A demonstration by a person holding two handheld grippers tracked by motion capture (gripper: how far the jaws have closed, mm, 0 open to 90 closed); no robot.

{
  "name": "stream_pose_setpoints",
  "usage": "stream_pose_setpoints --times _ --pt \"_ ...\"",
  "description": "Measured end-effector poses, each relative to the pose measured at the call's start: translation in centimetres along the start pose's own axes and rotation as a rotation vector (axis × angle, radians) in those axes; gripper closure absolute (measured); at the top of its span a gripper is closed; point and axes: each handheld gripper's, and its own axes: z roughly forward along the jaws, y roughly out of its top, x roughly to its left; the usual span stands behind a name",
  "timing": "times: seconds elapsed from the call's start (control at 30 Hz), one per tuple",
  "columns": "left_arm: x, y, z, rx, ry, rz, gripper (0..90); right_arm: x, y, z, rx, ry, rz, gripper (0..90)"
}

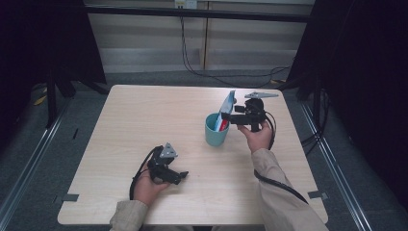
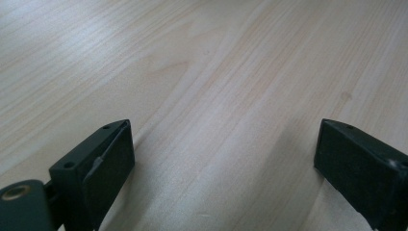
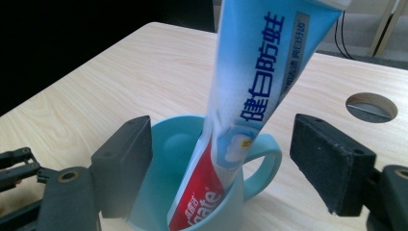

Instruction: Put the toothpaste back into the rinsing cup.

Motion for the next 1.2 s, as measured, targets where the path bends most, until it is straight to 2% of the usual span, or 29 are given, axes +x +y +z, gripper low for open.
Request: stream_pose_setpoints --times 0.3,0.47,0.53,0.7,1.2 --pt "0.0 0.0 0.0 -0.002 -0.001 -0.001 6.5 0.0 -0.2 -0.4 -0.007 0.003 -0.014 19.4" --pt "0.0 0.0 0.0 -0.002 -0.001 0.0 6.5 0.1 -0.3 -0.8 -0.007 0.021 -0.015 19.3" --pt "0.0 0.0 0.0 -0.002 -0.002 0.001 6.5 0.2 -0.3 -0.9 -0.005 0.013 -0.022 19.3" --pt "0.0 0.0 0.0 -0.002 -0.003 0.003 6.4 0.3 -0.4 -1.4 -0.004 0.034 -0.028 18.0" --pt "0.0 0.0 0.0 -0.002 -0.008 0.005 6.4 0.8 -1.2 -2.4 0.016 0.033 -0.061 18.0"
